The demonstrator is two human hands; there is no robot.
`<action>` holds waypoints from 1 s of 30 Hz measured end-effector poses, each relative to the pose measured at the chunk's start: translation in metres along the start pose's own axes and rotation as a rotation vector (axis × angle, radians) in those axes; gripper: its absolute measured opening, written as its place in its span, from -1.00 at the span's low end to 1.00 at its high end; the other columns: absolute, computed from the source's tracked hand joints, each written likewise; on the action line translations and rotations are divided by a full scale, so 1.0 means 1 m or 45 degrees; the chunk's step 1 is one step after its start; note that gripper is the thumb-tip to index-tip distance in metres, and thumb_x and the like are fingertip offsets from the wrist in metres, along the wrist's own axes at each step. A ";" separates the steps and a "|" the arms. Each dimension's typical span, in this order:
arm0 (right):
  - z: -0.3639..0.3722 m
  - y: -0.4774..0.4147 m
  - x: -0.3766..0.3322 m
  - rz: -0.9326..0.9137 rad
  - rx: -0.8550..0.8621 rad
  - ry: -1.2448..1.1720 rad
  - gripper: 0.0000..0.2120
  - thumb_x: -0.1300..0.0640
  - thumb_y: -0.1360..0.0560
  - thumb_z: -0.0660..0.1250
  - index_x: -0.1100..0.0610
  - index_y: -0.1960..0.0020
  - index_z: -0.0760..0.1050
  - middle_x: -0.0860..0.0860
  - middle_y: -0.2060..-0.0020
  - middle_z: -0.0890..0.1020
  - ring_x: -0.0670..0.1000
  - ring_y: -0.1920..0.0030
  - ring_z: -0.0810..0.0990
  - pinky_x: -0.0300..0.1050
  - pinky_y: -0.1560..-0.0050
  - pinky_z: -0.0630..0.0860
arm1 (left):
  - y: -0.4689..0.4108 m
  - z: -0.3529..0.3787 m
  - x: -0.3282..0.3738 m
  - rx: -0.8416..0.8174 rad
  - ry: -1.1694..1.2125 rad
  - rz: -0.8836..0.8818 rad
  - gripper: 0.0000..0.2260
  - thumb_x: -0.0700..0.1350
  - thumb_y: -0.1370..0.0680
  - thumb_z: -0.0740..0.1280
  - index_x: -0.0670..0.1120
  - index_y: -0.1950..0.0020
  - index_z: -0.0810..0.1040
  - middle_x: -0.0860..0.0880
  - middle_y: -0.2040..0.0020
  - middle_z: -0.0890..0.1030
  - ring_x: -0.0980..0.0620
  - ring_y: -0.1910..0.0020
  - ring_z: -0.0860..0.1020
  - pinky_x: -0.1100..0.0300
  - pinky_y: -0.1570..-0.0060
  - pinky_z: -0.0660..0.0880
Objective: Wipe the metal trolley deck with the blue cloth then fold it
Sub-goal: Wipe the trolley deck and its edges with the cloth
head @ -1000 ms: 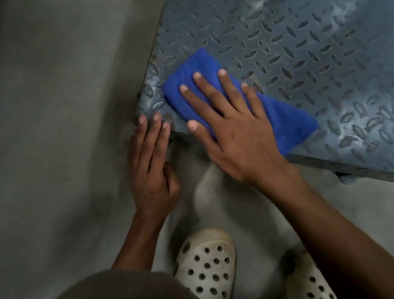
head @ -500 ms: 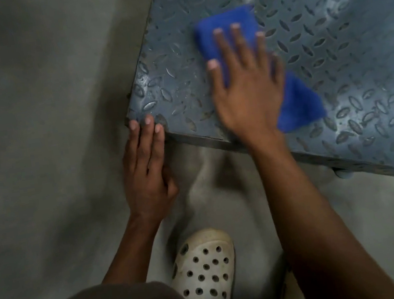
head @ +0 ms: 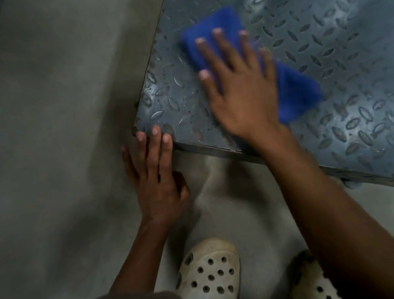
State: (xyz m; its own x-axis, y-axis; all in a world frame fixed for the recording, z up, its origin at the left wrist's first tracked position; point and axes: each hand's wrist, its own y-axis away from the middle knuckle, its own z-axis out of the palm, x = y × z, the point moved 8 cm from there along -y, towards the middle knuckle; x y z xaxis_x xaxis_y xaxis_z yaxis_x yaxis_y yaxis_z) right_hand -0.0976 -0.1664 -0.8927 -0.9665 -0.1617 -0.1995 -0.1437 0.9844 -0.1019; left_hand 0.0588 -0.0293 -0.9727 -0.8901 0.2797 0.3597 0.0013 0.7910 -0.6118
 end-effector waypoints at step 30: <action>0.025 0.046 0.015 -0.434 -0.195 0.017 -0.50 -0.19 -0.75 0.01 -0.26 -0.68 0.16 -0.20 -0.69 0.19 0.03 -0.72 0.06 0.18 -0.69 0.04 | 0.018 0.034 0.029 -0.124 0.057 -0.118 -0.19 -0.40 -0.37 0.35 -0.16 -0.63 0.23 -0.08 -0.68 0.18 -0.06 -0.73 0.06 -0.23 -0.66 0.03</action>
State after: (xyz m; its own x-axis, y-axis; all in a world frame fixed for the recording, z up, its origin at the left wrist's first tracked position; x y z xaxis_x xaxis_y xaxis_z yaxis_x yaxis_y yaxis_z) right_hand -0.1133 -0.1249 -0.9250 -0.8600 -0.4824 -0.1663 -0.4872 0.8732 -0.0134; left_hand 0.0175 -0.0254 -0.9978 -0.8673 0.2252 0.4439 -0.0340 0.8629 -0.5042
